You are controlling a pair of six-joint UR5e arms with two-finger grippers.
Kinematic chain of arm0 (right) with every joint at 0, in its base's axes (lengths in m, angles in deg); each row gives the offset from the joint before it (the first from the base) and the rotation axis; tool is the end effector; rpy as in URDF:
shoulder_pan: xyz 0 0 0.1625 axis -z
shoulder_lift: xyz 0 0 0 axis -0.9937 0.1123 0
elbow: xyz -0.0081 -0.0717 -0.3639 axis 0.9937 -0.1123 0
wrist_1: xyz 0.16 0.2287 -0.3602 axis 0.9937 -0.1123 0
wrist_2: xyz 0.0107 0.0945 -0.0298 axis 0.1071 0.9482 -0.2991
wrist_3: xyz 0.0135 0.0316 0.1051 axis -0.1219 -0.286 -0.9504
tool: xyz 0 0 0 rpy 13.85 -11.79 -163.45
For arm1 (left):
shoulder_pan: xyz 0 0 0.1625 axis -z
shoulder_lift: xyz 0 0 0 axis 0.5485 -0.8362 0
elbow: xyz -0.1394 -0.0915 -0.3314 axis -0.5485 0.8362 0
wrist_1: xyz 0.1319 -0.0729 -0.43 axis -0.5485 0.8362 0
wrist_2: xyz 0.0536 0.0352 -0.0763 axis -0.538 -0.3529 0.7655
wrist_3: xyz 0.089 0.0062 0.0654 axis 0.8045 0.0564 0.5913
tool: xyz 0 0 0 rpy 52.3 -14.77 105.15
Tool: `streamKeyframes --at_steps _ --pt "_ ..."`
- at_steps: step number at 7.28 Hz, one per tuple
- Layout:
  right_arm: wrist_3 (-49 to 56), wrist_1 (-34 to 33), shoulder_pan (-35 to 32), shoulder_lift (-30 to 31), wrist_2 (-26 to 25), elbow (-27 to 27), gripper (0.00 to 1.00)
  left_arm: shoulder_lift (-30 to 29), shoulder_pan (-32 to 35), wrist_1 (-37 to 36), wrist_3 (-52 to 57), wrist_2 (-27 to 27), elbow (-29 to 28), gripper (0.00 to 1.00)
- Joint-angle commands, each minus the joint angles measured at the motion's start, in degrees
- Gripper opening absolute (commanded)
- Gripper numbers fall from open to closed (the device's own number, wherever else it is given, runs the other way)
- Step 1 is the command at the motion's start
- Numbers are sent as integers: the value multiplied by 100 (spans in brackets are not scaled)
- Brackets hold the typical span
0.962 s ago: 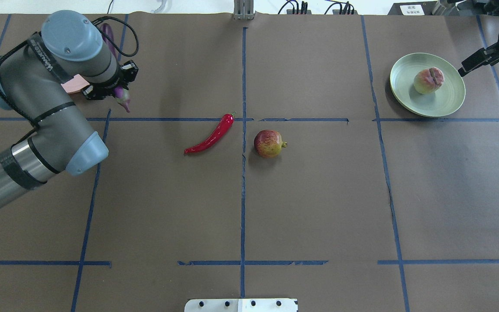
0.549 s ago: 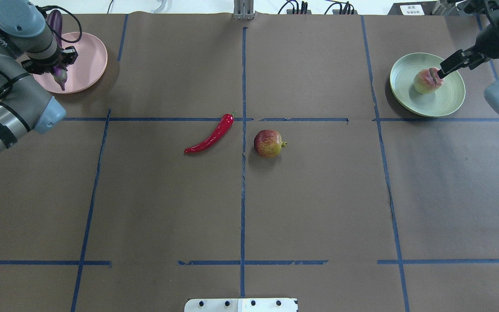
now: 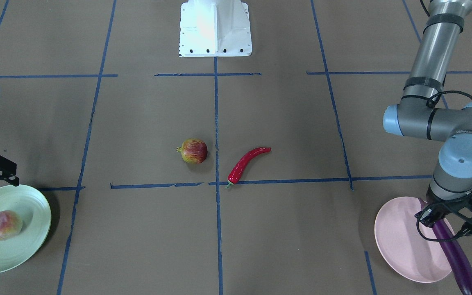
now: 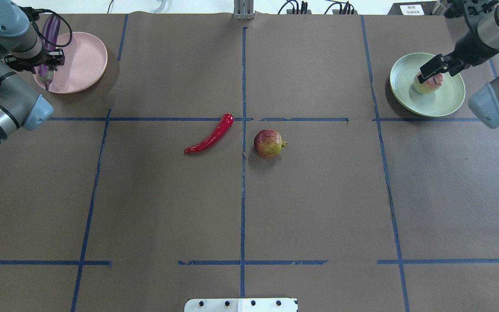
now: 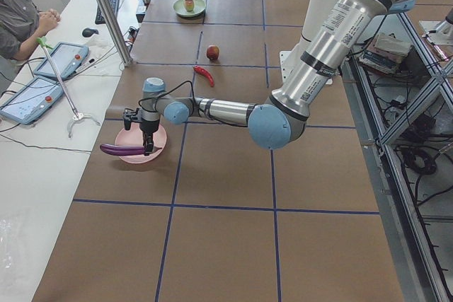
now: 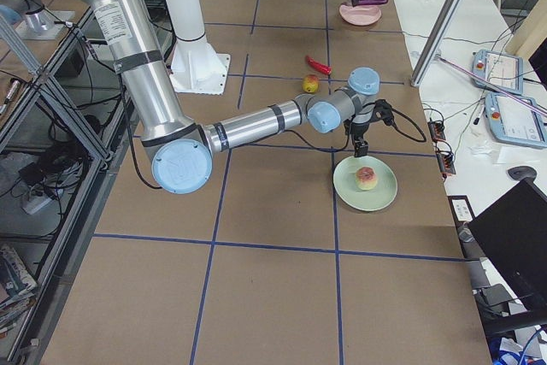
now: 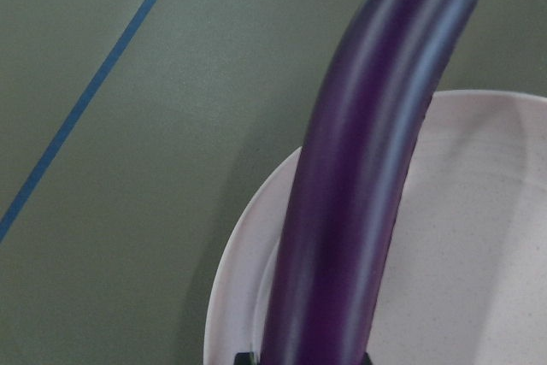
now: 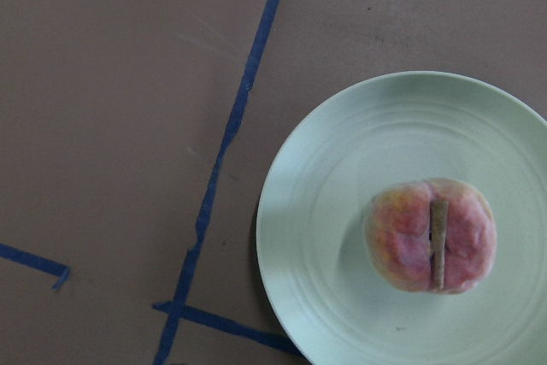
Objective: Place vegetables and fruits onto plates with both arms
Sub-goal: 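Carry the eggplant to the pink plate and release it while the right gripper rises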
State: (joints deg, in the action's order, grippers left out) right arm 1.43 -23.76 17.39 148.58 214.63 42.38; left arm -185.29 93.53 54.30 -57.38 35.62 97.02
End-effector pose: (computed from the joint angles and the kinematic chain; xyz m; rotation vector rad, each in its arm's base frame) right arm -0.2144 -0.6402 0.3935 0.2275 -0.8376 -0.1984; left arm 0.2863 -0.7222 0.5062 0.1899 0.4757 -0.4201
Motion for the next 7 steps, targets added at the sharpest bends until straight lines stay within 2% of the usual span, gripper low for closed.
streamKeyframes --at_steps 1,2,4,5,6,7 --pt "-545 0 243 -2 -1 267 100 10 151 11 583 626 23 100" --pt "-1044 -9 453 -10 -1 486 100 175 465 11 917 1153 214 100" --pt "-2274 -157 1033 -324 -71 813 100 816 757 -50 1542 1841 1091 100" --pt "-2697 -802 1392 -771 -298 1005 100 1114 846 -59 1945 2123 1443 100" --pt "-3093 -1418 1918 -1271 -848 1103 100 1326 890 -60 2097 2360 1682 100" --pt "-3697 -1728 2506 -1772 -1350 1025 100 1354 890 -60 2090 2432 1754 100"
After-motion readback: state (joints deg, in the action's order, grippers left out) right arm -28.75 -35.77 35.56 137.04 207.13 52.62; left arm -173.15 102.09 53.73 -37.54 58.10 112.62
